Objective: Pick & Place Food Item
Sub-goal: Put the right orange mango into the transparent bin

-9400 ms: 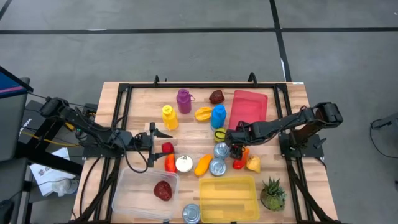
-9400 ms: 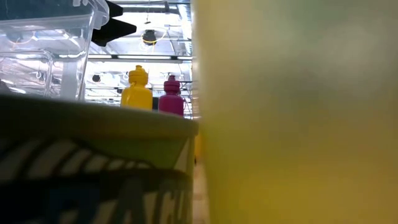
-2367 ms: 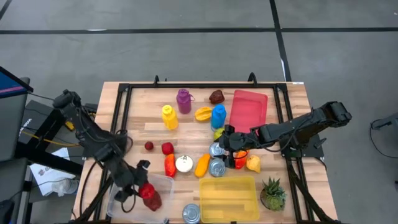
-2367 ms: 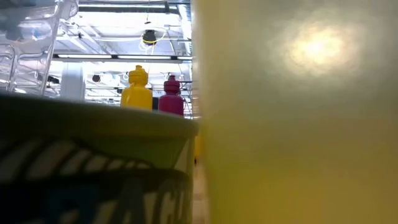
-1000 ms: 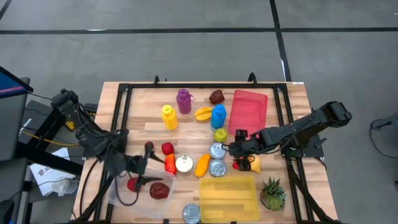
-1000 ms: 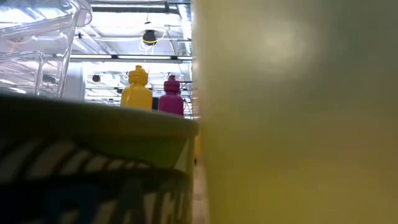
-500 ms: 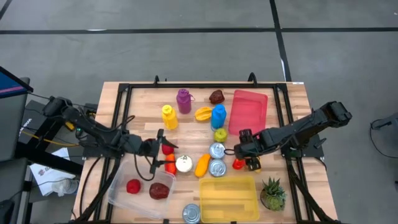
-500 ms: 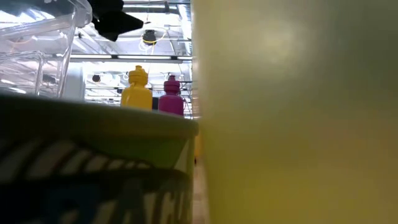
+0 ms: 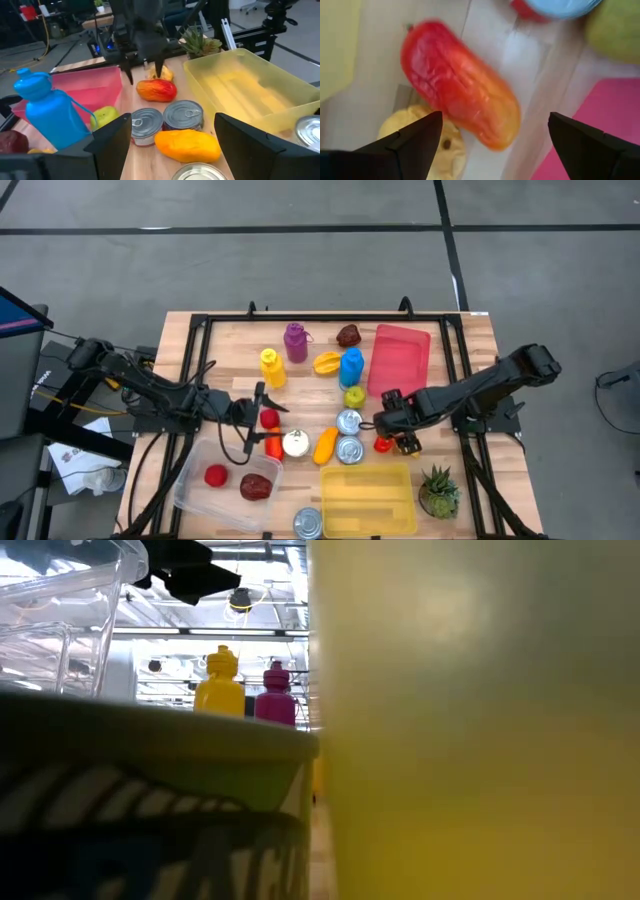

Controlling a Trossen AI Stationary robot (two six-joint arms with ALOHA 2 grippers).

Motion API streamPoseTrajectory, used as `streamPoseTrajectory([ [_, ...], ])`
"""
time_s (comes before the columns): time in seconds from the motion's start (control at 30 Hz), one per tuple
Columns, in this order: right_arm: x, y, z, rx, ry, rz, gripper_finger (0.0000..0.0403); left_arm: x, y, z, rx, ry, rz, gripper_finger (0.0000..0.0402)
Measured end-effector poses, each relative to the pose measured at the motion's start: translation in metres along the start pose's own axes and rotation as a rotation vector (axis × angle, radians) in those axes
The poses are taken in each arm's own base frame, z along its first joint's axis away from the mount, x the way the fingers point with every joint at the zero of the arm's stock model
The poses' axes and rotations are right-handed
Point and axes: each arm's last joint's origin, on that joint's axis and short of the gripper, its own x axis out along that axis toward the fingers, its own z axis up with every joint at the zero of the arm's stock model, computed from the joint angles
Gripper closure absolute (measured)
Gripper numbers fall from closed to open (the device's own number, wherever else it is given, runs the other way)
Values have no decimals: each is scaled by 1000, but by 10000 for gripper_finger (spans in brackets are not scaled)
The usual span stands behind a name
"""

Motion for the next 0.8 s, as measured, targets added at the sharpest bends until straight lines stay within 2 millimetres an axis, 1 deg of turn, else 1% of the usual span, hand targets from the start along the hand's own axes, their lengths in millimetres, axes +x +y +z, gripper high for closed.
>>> streamPoseTrajectory([
  [0.2,31,8,8,-51,111,17,66,1,3,0,-2,-4,12,126],
  [0.37,46,10,12,-55,147,16,83,1,3,1,-4,-9,13,126],
  [0.43,47,10,12,-48,153,16,91,1,3,1,-4,-10,13,126],
  [0.53,43,9,14,-21,128,14,103,1,3,1,-4,-10,13,126],
  [0.67,31,7,22,6,49,10,119,1,3,1,-5,-15,14,126],
  [0.8,27,7,26,51,-10,11,145,1,3,1,-5,-14,16,126],
])
